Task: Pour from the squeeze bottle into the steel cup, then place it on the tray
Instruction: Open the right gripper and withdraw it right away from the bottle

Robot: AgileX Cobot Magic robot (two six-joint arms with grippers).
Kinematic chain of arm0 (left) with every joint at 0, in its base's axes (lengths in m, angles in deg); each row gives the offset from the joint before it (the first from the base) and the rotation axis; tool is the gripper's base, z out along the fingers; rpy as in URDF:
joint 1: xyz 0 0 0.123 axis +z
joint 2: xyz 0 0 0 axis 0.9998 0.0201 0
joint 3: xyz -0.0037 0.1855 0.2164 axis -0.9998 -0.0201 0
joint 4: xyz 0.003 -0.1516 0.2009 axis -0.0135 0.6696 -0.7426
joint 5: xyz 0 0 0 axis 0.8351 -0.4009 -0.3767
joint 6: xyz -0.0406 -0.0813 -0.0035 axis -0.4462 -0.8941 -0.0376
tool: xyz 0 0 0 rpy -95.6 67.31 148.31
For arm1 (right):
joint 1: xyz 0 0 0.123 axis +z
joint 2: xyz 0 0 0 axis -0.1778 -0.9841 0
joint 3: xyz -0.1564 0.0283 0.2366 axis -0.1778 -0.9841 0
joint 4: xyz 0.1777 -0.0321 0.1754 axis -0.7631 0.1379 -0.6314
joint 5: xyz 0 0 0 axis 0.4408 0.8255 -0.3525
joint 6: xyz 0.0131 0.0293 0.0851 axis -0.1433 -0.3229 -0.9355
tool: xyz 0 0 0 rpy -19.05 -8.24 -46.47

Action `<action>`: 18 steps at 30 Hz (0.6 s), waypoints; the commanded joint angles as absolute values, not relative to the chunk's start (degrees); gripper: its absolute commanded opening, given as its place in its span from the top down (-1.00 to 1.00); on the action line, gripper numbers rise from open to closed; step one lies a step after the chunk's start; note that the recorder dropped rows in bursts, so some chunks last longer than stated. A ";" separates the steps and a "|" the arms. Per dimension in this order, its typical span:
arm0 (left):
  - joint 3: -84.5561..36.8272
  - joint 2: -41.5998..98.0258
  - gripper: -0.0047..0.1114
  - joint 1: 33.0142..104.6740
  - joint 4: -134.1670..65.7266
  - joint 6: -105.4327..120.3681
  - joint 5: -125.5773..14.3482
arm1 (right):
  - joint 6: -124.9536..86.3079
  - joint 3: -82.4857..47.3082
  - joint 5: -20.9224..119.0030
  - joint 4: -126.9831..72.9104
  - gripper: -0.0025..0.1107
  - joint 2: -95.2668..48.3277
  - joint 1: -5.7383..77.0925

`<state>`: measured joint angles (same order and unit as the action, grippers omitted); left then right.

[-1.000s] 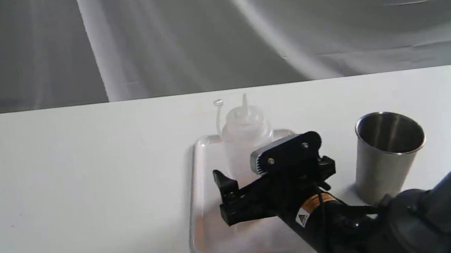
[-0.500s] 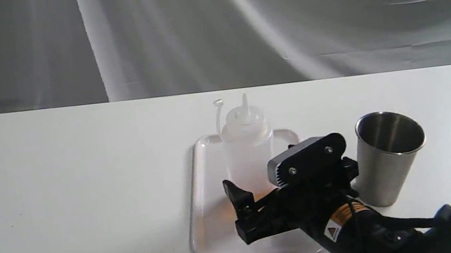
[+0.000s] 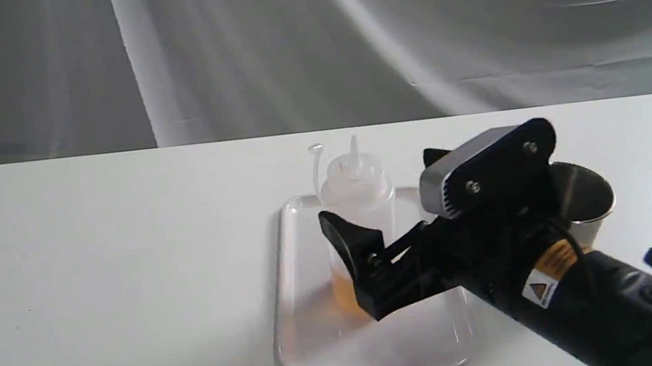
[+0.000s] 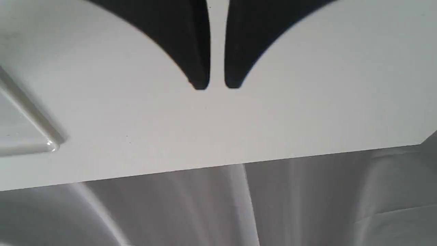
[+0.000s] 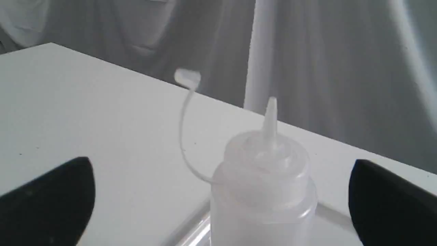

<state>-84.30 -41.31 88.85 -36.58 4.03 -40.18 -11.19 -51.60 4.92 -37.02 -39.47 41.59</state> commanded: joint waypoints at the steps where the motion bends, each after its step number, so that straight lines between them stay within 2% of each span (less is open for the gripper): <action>1: -84.56 -41.60 0.78 88.63 -36.71 3.92 -40.59 | -10.55 -51.98 11.29 -34.15 -0.90 -33.30 41.71; 12: -84.56 -41.60 0.78 88.63 -36.71 3.92 -40.59 | -9.90 -51.98 35.95 -28.59 -0.90 -10.56 41.71; 18: -84.56 -41.60 0.78 88.63 -36.71 3.92 -40.59 | -9.90 -53.38 42.60 -28.59 -0.90 -1.05 41.71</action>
